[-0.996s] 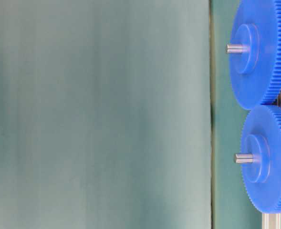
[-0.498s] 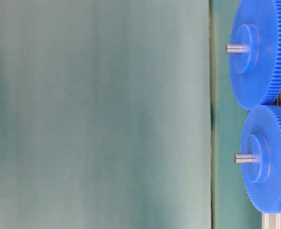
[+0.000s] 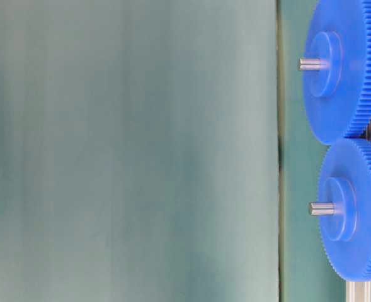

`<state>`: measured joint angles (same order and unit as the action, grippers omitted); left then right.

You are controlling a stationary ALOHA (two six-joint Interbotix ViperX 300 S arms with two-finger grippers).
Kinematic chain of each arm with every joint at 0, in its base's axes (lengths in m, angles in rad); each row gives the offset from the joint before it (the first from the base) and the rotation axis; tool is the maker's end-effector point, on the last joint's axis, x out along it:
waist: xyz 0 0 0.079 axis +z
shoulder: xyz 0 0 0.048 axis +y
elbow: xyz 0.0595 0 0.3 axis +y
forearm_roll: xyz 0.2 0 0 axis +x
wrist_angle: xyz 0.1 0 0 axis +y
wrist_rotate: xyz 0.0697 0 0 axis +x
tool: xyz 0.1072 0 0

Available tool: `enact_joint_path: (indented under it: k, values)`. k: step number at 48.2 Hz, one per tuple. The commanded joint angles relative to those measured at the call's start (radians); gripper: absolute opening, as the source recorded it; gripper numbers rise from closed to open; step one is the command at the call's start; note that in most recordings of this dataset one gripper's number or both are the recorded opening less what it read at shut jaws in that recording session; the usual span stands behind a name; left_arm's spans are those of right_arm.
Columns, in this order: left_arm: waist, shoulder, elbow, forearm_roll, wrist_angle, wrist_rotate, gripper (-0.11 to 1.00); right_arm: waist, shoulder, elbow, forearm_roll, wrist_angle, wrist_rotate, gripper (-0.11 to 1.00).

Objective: Insert the small gear onto the shaft.

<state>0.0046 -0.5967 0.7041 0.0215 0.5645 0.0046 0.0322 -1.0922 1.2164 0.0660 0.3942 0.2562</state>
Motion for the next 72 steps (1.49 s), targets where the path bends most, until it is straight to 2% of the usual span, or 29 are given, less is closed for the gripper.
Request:
enact_joint_path:
  k: [1,72]
  values:
    - [-0.003,-0.006,-0.009,0.002,-0.006,0.000,0.79,-0.002,0.006,-0.018,-0.002,-0.006,0.011,0.04]
    - [-0.005,-0.009,-0.002,0.002,-0.021,0.000,0.79,-0.002,0.003,-0.012,-0.002,-0.017,0.009,0.04]
